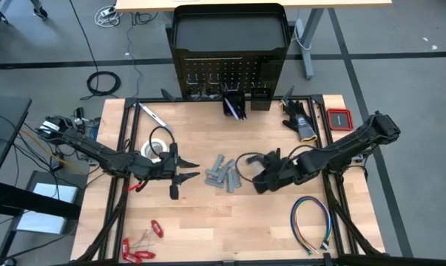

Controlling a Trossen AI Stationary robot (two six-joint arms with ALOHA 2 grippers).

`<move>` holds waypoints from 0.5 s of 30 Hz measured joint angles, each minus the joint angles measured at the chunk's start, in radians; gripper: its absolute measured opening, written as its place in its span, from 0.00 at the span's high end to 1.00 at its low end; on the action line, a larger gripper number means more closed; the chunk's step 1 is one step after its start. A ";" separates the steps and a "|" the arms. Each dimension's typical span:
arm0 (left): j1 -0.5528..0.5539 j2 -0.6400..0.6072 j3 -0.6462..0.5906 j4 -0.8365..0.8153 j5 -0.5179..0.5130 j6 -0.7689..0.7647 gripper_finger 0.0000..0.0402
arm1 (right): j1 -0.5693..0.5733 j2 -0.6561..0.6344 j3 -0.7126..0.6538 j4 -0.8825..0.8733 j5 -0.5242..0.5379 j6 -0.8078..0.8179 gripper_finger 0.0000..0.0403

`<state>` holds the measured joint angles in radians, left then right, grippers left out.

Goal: Hang tools onto peg board
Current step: Put the black clamp onto the peg board

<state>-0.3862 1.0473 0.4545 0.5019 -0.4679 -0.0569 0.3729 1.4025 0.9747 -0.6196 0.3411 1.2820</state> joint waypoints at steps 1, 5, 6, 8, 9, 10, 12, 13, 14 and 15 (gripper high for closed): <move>0.000 0.000 0.000 -0.004 -0.001 -0.002 0.66 | 0.002 0.001 0.016 0.040 -0.035 -0.057 0.86; 0.000 0.000 0.000 -0.005 0.000 -0.031 0.54 | 0.007 0.002 0.050 0.237 -0.142 -0.189 0.86; 0.000 0.000 0.000 -0.008 0.015 -0.029 0.51 | 0.007 0.002 0.050 0.277 -0.167 -0.213 0.86; 0.000 0.013 0.000 0.003 0.058 -0.021 0.44 | 0.005 0.005 0.050 0.333 -0.209 -0.241 0.86; 0.000 0.025 0.000 0.017 0.083 -0.002 0.41 | 0.002 0.009 0.050 0.365 -0.227 -0.243 0.86; -0.002 0.041 0.000 0.036 0.105 0.021 0.38 | -0.003 0.016 0.050 0.391 -0.245 -0.243 0.86; -0.006 0.089 0.000 0.115 0.151 0.064 0.34 | -0.012 0.027 0.050 0.419 -0.292 -0.240 0.86; -0.008 0.119 0.000 0.154 0.162 0.084 0.33 | -0.016 0.038 0.050 0.429 -0.318 -0.239 0.86; -0.010 0.153 0.000 0.201 0.170 0.104 0.31 | -0.019 0.050 0.050 0.442 -0.340 -0.239 0.86; -0.010 0.185 0.000 0.240 0.171 0.115 0.31 | -0.023 0.061 0.050 0.452 -0.365 -0.238 0.86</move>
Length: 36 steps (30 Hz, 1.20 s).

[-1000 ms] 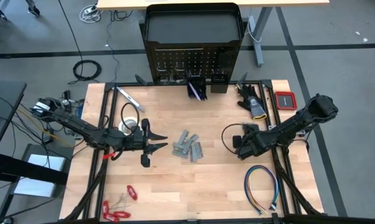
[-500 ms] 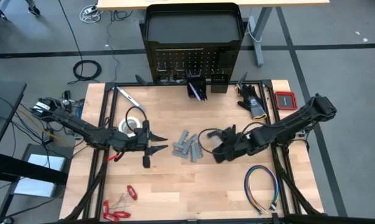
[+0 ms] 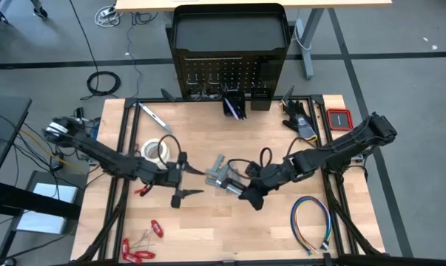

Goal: Hang tools onto peg board
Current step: Put the black clamp onto the peg board

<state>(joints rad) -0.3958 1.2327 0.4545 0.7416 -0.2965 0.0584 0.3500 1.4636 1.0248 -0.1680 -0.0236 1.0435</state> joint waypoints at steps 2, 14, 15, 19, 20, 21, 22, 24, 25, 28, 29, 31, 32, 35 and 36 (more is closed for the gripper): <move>0.000 0.059 0.011 0.051 -0.001 0.018 0.30 | -0.006 0.023 0.000 0.018 -0.041 -0.001 0.86; 0.000 0.256 0.162 0.022 0.126 0.055 0.31 | -0.025 0.074 0.000 0.200 -0.141 -0.096 0.86; 0.000 0.263 0.168 0.022 0.127 0.069 0.31 | -0.026 0.074 0.000 0.205 -0.147 -0.097 0.86; 0.000 0.267 0.176 0.027 0.127 0.073 0.37 | -0.027 0.074 0.000 0.212 -0.154 -0.095 0.86; 0.000 0.267 0.177 0.027 0.126 0.073 0.40 | -0.027 0.074 0.000 0.212 -0.153 -0.095 0.86; 0.000 0.267 0.177 0.027 0.127 0.073 0.43 | -0.027 0.074 0.000 0.219 -0.152 -0.095 0.86; 0.000 0.267 0.177 0.026 0.126 0.073 0.46 | -0.027 0.074 0.000 0.236 -0.150 -0.096 0.86; 0.000 0.266 0.177 0.032 0.125 0.075 0.53 | -0.027 0.074 0.000 0.272 -0.149 -0.096 0.86; 0.000 0.266 0.177 0.036 0.125 0.075 0.56 | -0.027 0.074 0.000 0.279 -0.149 -0.097 0.86; 0.000 0.267 0.176 0.075 0.124 0.074 0.65 | -0.030 0.074 0.000 0.279 -0.149 -0.097 0.86; 0.000 0.267 0.176 0.088 0.125 0.075 0.68 | -0.030 0.073 0.000 0.282 -0.146 -0.097 0.86; 0.000 0.266 0.176 0.092 0.130 0.077 0.72 | -0.030 0.072 0.000 0.287 -0.142 -0.095 0.86; -0.001 0.266 0.176 0.091 0.132 0.078 0.74 | -0.030 0.072 0.000 0.289 -0.141 -0.094 0.86; -0.001 0.265 0.176 0.099 0.135 0.080 0.81 | -0.029 0.072 0.000 0.307 -0.142 -0.096 0.86; -0.002 0.264 0.176 0.101 0.137 0.079 0.83 | -0.029 0.072 0.000 0.310 -0.142 -0.097 0.86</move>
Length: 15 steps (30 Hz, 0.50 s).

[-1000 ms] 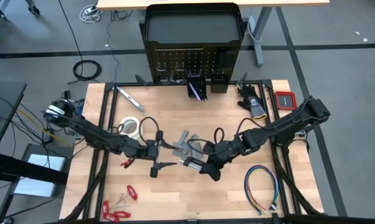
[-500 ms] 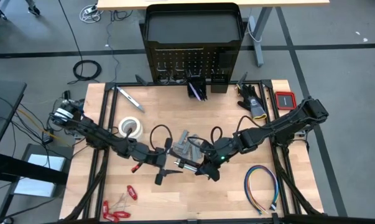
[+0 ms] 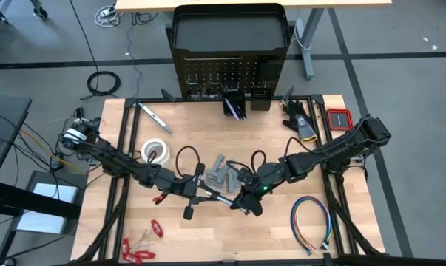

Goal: Hang tools onto peg board
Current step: Put the black clamp onto the peg board

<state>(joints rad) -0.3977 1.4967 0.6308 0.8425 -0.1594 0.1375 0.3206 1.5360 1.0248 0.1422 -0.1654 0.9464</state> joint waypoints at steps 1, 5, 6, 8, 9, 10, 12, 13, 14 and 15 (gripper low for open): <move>0.000 -0.001 0.000 0.002 0.001 -0.002 0.84 | 0.000 0.000 0.000 0.000 0.000 -0.001 0.85; 0.000 -0.011 0.000 0.002 0.001 -0.019 0.84 | -0.002 -0.001 0.001 0.026 0.027 -0.031 0.75; 0.000 -0.011 -0.001 -0.001 -0.003 -0.019 0.84 | -0.004 -0.001 0.002 0.038 0.033 -0.044 0.73; 0.000 -0.011 -0.001 -0.013 -0.007 -0.025 0.84 | -0.005 -0.002 0.002 0.069 0.035 -0.060 0.70; -0.002 -0.011 -0.001 -0.015 -0.007 -0.035 0.84 | -0.008 -0.006 0.002 0.083 0.033 -0.060 0.69; -0.002 -0.011 -0.001 -0.015 -0.007 -0.043 0.84 | -0.013 -0.015 0.004 0.091 0.025 -0.053 0.68; 0.004 -0.011 -0.001 -0.016 -0.016 -0.056 0.84 | -0.022 -0.043 0.013 0.091 0.014 -0.058 0.68; 0.007 -0.011 -0.001 -0.021 -0.026 -0.065 0.84 | -0.024 -0.057 0.021 0.092 0.015 -0.069 0.68; 0.011 -0.011 -0.001 -0.027 -0.037 -0.073 0.84 | -0.026 -0.072 0.027 0.092 0.023 -0.088 0.68; 0.013 -0.011 -0.001 -0.034 -0.050 -0.090 0.84 | -0.026 -0.089 0.035 0.084 0.036 -0.113 0.68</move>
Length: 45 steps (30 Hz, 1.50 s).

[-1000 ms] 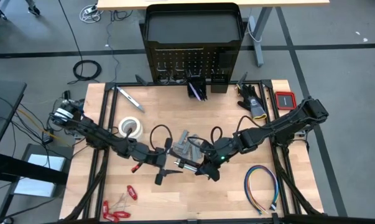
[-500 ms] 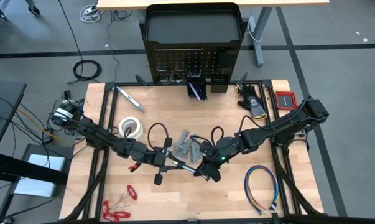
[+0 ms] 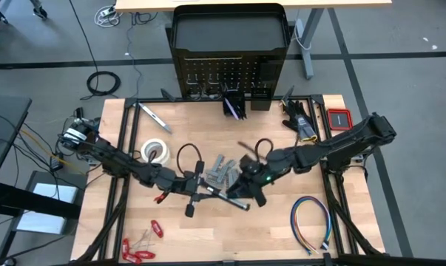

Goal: Hang tools onto peg board
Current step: Put the black clamp onto the peg board

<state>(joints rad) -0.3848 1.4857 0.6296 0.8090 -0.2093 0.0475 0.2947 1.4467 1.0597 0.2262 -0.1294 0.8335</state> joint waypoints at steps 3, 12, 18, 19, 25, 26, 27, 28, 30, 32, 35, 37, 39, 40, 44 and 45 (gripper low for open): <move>0.012 -0.016 0.000 -0.039 -0.068 -0.043 0.84 | 0.034 -0.062 0.036 -0.007 0.071 -0.127 0.68; 0.023 -0.173 -0.002 -0.278 -0.221 -0.117 0.84 | 0.297 -0.209 0.076 -0.282 0.685 -0.471 0.68; 0.016 -0.248 -0.051 -0.184 -0.257 -0.156 0.84 | 0.415 -0.177 -0.001 -0.494 0.955 -0.306 0.68; 0.016 -0.252 -0.067 -0.135 -0.249 -0.154 0.84 | 0.424 -0.166 -0.031 -0.505 0.960 -0.269 0.68; 0.016 -0.263 -0.160 0.176 -0.205 -0.171 0.84 | 0.404 -0.026 -0.177 -0.329 0.962 -0.125 0.67; 0.016 -0.262 -0.172 0.215 -0.205 -0.179 0.84 | 0.398 0.001 -0.187 -0.278 0.965 -0.153 0.66; 0.016 -0.262 -0.183 0.255 -0.204 -0.183 0.84 | 0.389 0.028 -0.190 -0.225 0.975 -0.201 0.66; 0.016 -0.261 -0.192 0.294 -0.198 -0.187 0.84 | 0.376 0.055 -0.185 -0.163 0.987 -0.263 0.65; 0.016 -0.261 -0.200 0.351 -0.187 -0.204 0.84 | 0.354 0.096 -0.169 -0.019 1.031 -0.408 0.63; 0.016 -0.262 -0.202 0.375 -0.172 -0.217 0.84 | 0.322 0.128 -0.149 0.160 1.075 -0.574 0.62; 0.015 -0.261 -0.204 0.375 -0.144 -0.216 0.84 | 0.279 0.155 -0.130 0.381 1.067 -0.772 0.61; 0.016 -0.262 -0.203 0.396 -0.109 -0.214 0.84 | 0.259 0.166 -0.114 0.477 1.019 -0.824 0.61; 0.014 -0.262 -0.204 0.411 -0.071 -0.203 0.84 | 0.244 0.162 -0.101 0.524 0.965 -0.832 0.61; 0.012 -0.261 -0.204 0.419 -0.059 -0.203 0.84 | 0.238 0.162 -0.094 0.526 0.943 -0.825 0.61; 0.008 -0.261 -0.204 0.430 -0.051 -0.192 0.84 | 0.228 0.167 -0.077 0.518 0.831 -0.807 0.61; 0.008 -0.261 -0.204 0.430 -0.050 -0.191 0.84 | 0.226 0.169 -0.072 0.523 0.820 -0.807 0.61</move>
<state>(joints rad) -0.3765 1.2243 0.4259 1.2389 -0.2592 -0.1439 0.5207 1.6156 0.9880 0.7494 0.6907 0.0264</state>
